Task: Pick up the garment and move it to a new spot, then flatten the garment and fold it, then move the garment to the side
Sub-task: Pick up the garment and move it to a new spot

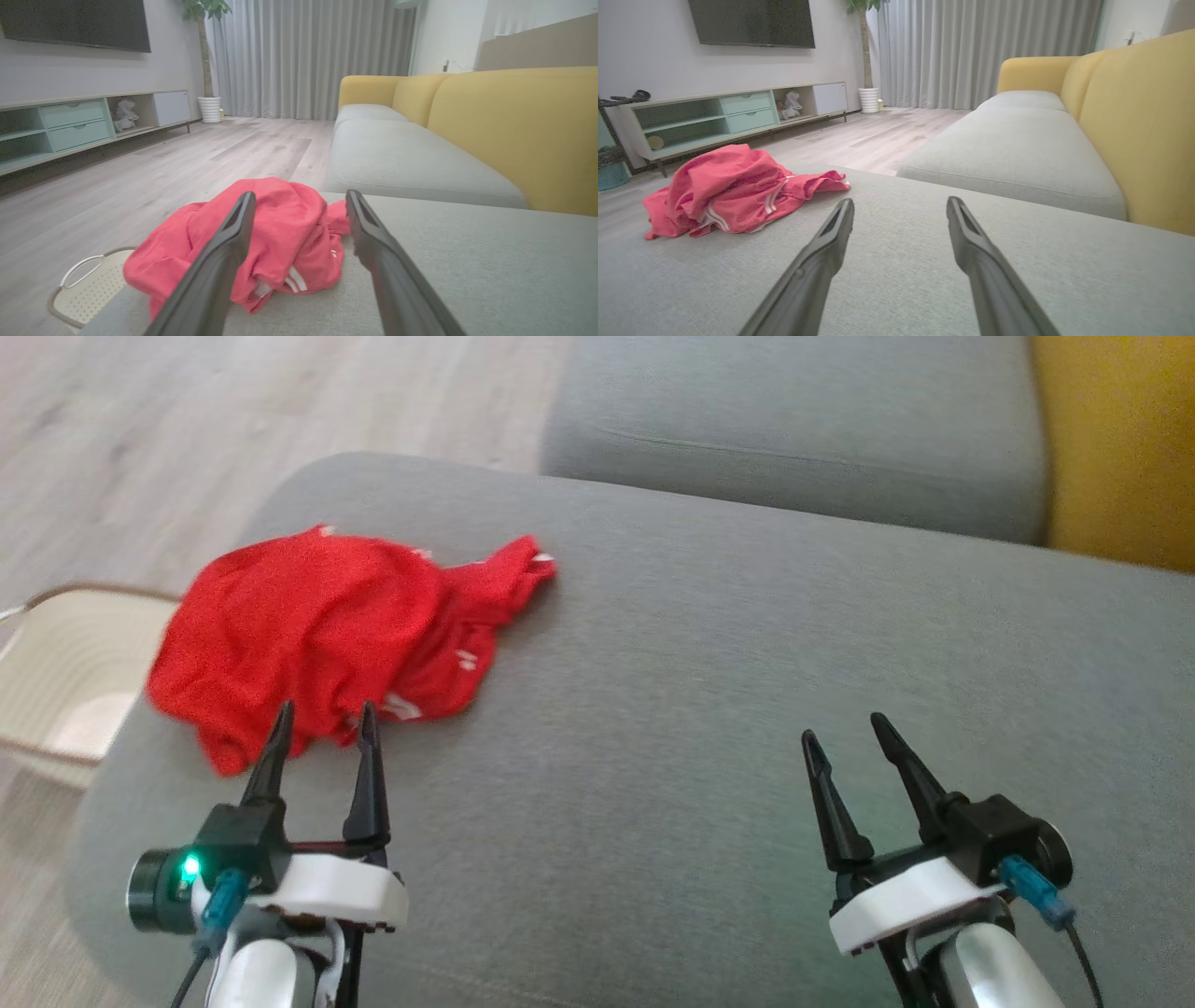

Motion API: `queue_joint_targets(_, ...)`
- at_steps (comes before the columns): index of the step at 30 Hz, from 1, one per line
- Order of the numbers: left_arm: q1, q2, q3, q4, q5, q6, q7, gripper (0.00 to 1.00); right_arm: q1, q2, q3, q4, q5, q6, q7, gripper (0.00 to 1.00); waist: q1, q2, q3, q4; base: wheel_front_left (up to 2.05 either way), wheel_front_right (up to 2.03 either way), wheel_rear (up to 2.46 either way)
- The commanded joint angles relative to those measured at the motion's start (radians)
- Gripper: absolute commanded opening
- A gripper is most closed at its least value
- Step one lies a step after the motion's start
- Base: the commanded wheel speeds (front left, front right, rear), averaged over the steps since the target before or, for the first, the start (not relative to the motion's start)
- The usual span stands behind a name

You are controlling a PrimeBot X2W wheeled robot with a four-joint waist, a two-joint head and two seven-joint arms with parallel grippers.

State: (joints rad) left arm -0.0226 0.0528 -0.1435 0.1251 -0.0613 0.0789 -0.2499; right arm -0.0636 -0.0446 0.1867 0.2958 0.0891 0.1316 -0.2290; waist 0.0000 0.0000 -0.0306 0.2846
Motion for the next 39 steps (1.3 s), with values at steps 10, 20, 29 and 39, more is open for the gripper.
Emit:
queue_joint_targets(10, -0.014, 0.008, 0.068, -0.035, 0.016, -0.012, -0.012, 1.00, -0.020, -0.006, 0.037, -0.010, 0.028, -0.001, -0.014, 1.00, 0.0000, 0.0000, -0.014, 0.141, 0.00, 0.00, 0.00)
queue_joint_targets(20, -0.011, 0.006, 0.092, -0.032, 0.009, -0.015, -0.012, 1.00, -0.025, -0.006, 0.054, 0.004, 0.039, -0.001, -0.021, 1.00, 0.0000, 0.0000, -0.012, 0.139, 0.00, 0.00, 0.00)
queue_joint_targets(29, -0.046, 0.027, 0.150, -0.029, -0.004, -0.028, -0.012, 1.00, -0.047, -0.006, 0.038, -0.004, 0.025, -0.001, -0.017, 1.00, 0.0000, 0.0000, 0.037, 0.091, 0.00, 0.00, 0.00)
queue_joint_targets(39, -0.233, 0.127, 0.242, 0.131, -0.080, -0.116, -0.006, 1.00, -0.116, -0.006, -0.060, -0.069, -0.042, -0.001, 0.007, 1.00, 0.0000, 0.0000, 0.202, -0.014, 0.00, 0.00, 0.00)
